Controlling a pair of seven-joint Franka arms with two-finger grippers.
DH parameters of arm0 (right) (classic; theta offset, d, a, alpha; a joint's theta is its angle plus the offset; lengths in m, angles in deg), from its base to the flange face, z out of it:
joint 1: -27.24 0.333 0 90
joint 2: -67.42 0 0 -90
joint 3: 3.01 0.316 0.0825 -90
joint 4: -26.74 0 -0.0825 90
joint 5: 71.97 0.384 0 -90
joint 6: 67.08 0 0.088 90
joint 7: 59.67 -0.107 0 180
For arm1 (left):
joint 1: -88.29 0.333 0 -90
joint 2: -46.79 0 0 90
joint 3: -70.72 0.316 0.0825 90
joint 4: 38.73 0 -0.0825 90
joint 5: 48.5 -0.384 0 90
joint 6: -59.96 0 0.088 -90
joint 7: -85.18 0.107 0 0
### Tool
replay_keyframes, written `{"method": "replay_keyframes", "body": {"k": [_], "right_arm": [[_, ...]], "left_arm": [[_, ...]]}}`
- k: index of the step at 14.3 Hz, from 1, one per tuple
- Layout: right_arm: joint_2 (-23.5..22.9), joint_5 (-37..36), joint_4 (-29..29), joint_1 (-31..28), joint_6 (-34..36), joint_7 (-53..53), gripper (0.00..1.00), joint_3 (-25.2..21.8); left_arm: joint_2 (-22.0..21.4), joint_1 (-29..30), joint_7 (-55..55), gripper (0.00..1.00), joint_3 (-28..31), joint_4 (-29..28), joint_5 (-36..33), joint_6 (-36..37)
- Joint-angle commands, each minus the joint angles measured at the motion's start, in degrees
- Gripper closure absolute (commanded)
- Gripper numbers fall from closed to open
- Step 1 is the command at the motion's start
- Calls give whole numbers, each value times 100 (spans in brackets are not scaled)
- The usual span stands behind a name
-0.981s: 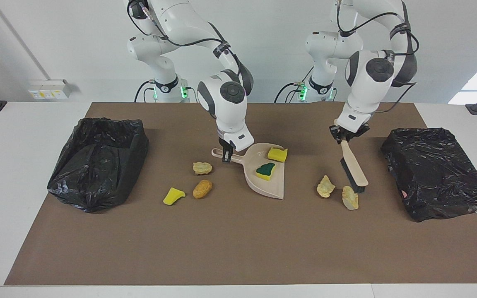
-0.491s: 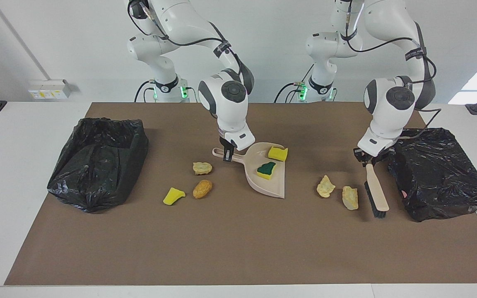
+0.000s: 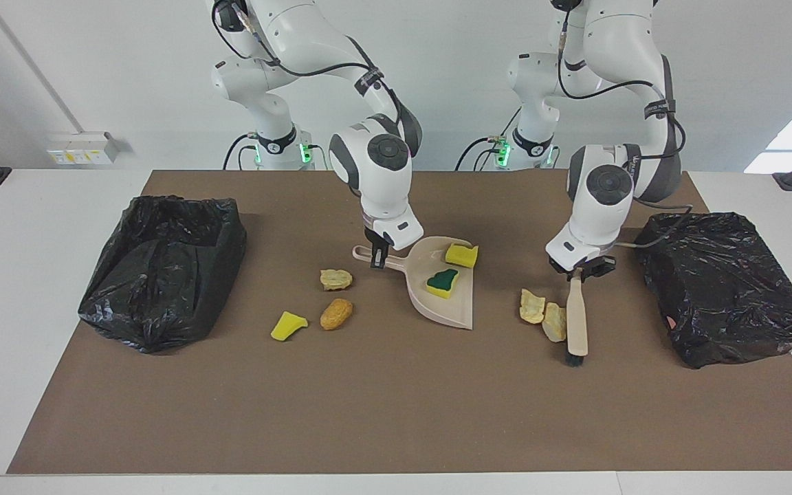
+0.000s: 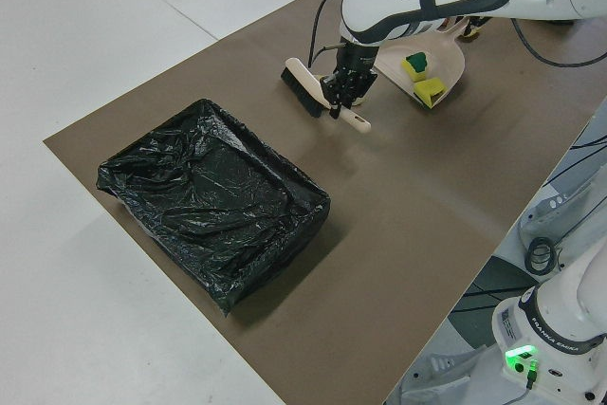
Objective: Sweep and dump trash in bin
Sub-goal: 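Sweep the bread chunks into the dustpan with the left gripper's brush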
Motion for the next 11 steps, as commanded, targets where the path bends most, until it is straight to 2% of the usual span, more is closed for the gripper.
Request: {"method": "replay_keyframes", "body": {"k": [1,7,11], "right_arm": [[166,10,199,-7,-34,228,100,25],[175,10,208,-15,-34,228,100,25],[175,10,208,-15,-34,228,100,25]], "left_arm": [[-550,-378,-349,100,49,-755,-8,6],[-745,-1459,-1140,100,49,-924,1133,112],[-798,-1855,-1429,100,49,-916,1653,147]]}}
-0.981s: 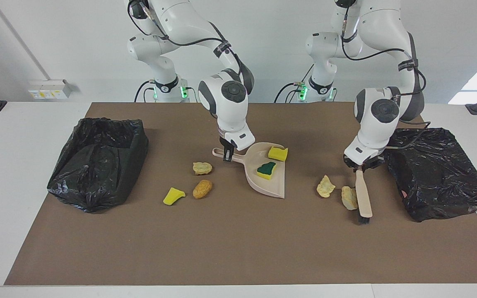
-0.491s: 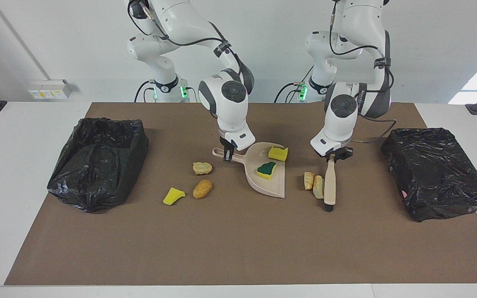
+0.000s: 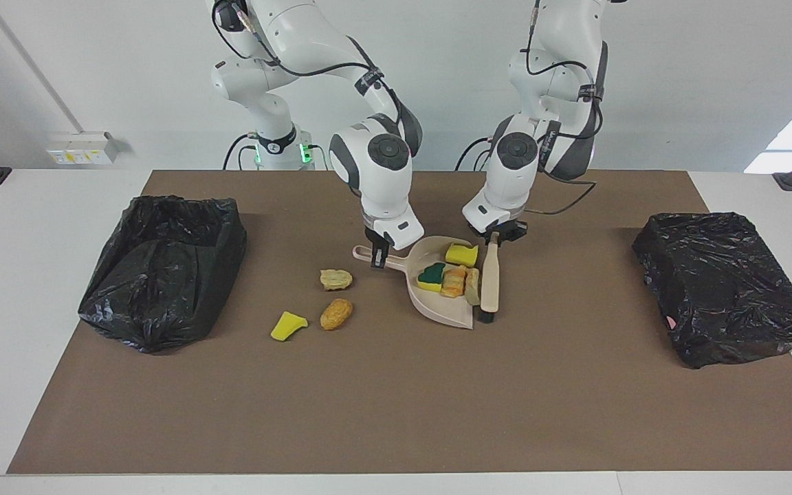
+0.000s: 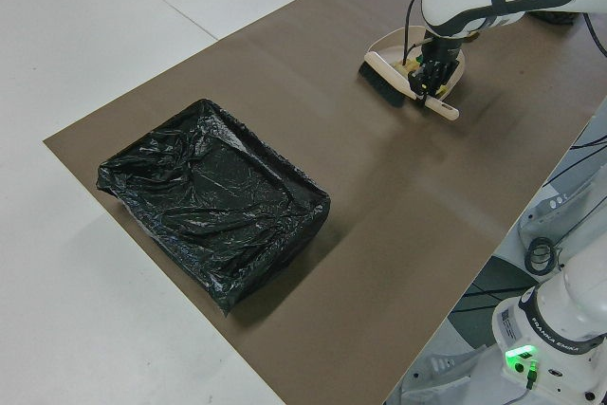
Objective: Sweep and dump trash in bin
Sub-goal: 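Sweep the bread chunks into the dustpan with the left gripper's brush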
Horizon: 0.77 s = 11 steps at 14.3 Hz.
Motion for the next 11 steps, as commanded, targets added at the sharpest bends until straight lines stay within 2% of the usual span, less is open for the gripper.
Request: {"method": "replay_keyframes", "body": {"k": [1,5,11], "right_arm": [[173,10,215,-22,-17,228,100,25],[173,10,224,-66,-16,272,100,25],[173,80,198,-145,10,430,100,34]], "left_arm": [[-152,-248,-392,100,81,-99,251,80],[-239,-257,-604,100,90,50,470,176],[-1205,269,-508,100,178,349,532,1229]]}}
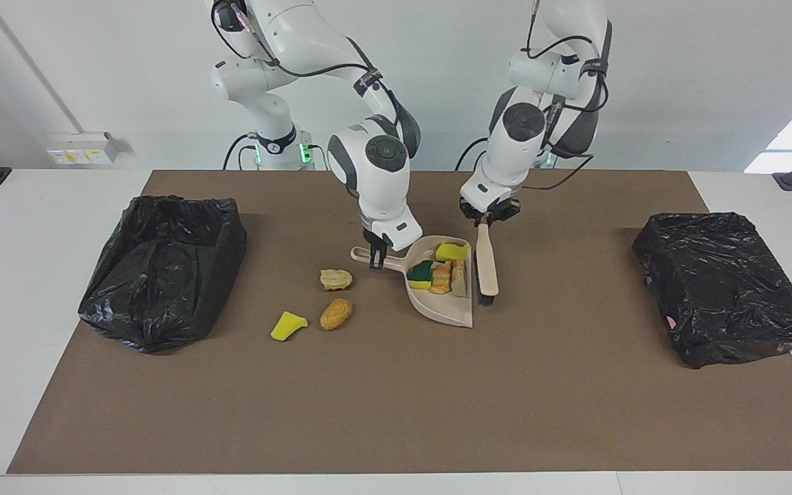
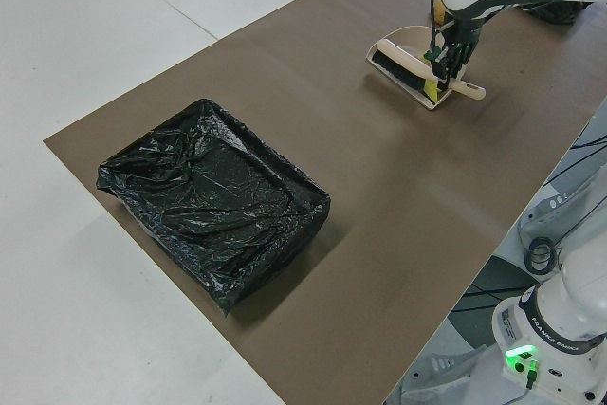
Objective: Sweep and dump trash in bin
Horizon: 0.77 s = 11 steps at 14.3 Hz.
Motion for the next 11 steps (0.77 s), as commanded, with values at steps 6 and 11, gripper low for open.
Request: {"method": "replay_keyframes", "body": {"k": [6,11], "right_arm": [[445,137,-54,-362,202,426,100,60],[796,655,-370,-1055,1010,1541,100,51]], "left_arm": [[-872,436,-536,100,-6,157,96,1526],[-1461,-124,-1106,100,-94,-818,96,720]]}}
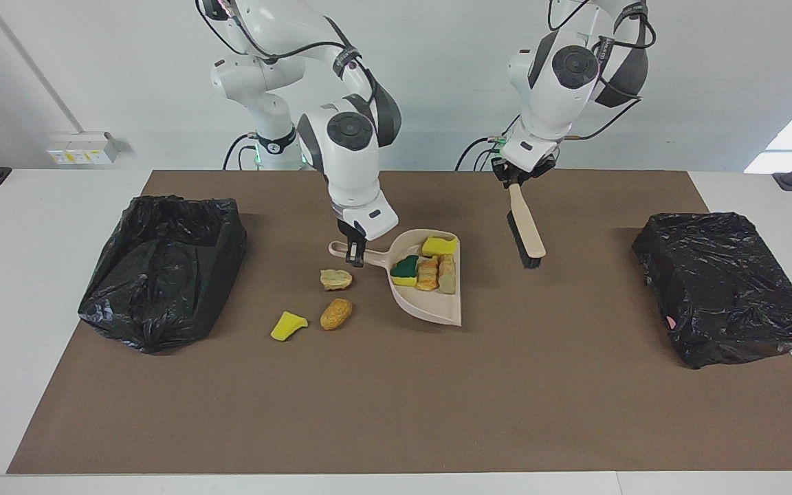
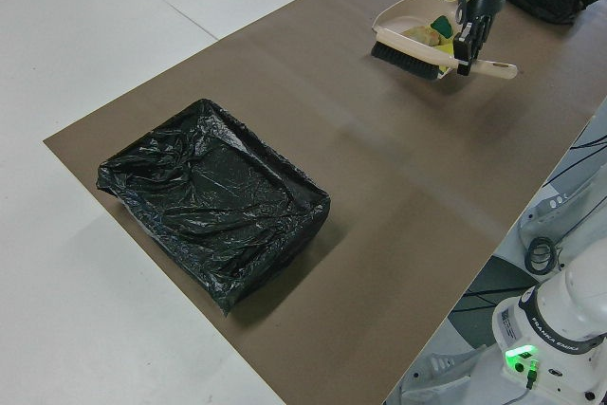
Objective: Sweep and dump trash in bin
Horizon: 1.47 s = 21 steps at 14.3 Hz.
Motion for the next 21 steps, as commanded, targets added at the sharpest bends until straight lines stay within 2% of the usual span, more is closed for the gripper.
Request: {"method": "replay_keyframes", "body": {"k": [1,4,7,9,12,14,18,21], "right_arm": [[221,279,-204,-551,548,789,100,58],[256,288,-555,-1070,1129,1642,100,58],[397,288,-679,-1536,1358,2170,100,58],[546,279,-679,-1809,1473,2242,100,14],[783,209,-670,-2361,1570,2233,100,-12],[793,209,-670,-2836,1701,2321,100,-12],[863,112,-627,-3645,1667,3426,100,-21],[872,-308,-618,-4076,1570,3955,100,-21]], "left_arm": [[-433,-570,-572,100,2,-727,62,-585],[-267,-1299,-1073,100,2,-982,71,-1023],[24,-1941,-1707,100,2,-1395,71,-2034],[156,-2170,-1691,100,2,-1405,71,-2115],[419,-2347,-1699,100,-15,-1431,71,-2203],[438,-2347,-1778,100,-15,-1431,158,-2282],[481,-2532,-1804,100,-15,-1492,334,-2510],[490,-2532,-1787,100,-15,-1606,361,-2633]]}}
